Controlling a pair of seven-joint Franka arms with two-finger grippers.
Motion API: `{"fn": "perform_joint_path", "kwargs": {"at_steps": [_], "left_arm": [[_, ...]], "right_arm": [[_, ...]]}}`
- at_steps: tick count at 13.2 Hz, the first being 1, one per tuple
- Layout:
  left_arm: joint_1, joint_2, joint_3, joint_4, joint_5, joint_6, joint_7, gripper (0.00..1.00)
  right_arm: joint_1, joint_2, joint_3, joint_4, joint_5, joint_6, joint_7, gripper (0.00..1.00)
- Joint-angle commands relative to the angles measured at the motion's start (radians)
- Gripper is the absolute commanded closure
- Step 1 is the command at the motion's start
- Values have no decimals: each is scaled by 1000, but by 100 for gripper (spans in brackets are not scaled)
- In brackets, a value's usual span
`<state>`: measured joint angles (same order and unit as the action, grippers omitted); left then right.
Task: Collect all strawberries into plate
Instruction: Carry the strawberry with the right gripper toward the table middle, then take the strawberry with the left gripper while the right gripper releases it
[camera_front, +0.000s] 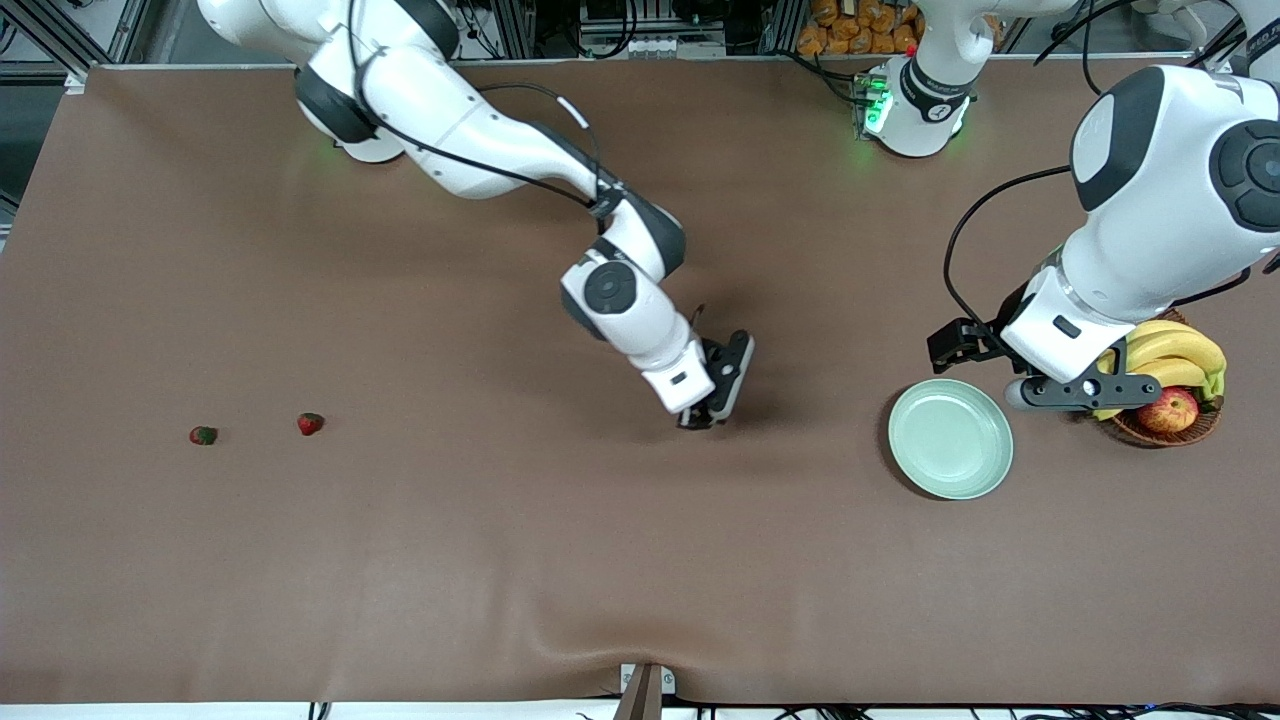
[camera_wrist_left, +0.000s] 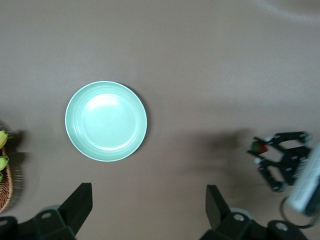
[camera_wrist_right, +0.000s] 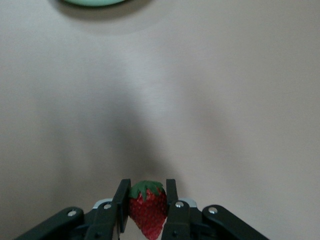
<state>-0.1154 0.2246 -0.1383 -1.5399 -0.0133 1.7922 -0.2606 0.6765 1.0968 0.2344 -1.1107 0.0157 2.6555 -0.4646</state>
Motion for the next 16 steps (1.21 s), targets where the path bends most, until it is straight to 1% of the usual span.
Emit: {"fn": "perform_joint_path", "kwargs": {"at_steps": [1,2,3,4,6,8,9,11,12,13,15,16], "left_arm": [[3,-5,-4,4,-11,-36,-8,0],[2,-5,-4,1,-11,-43,-9,0],[-4,-5,-4,-3,-11,-45,-12,0],[-6,-5,-6,-5,-11,-45,-26,0],[-6,-5,-17,-15,-11,-45,-42,0],[-4,-5,-24,-20,-11,-44,-46,0],[-7,1,-26,-22,-11,-43,-48,0],[-27,33,-26,-22,-13,-31,-49,0],[-46,74,-26,-20,-22,-8,-51,0],[-62,109,-26,-20,-36,28,-72,0],[-130,179,-26,-20,-34,102,-191,0],[-159,212,-26,-20,-31,143,-272,0]], "right_arm": [[34,78,-7,83,-2,18,61,100],[40,81,-7,83,-2,18,84,100],[40,81,-7,83,-2,17,96,84],[37,80,-7,83,-2,17,98,1],[34,58,-10,78,-8,5,99,0],[21,16,-9,74,-8,-3,98,0],[9,-9,-10,72,-8,-40,98,0],[-41,-73,-32,71,-8,-162,99,0],[-82,-118,-46,60,-8,-237,99,0],[-128,-158,-46,46,-8,-315,99,0],[-204,-188,-52,42,-8,-403,101,0],[-231,-208,-72,25,-8,-449,104,0]]}}
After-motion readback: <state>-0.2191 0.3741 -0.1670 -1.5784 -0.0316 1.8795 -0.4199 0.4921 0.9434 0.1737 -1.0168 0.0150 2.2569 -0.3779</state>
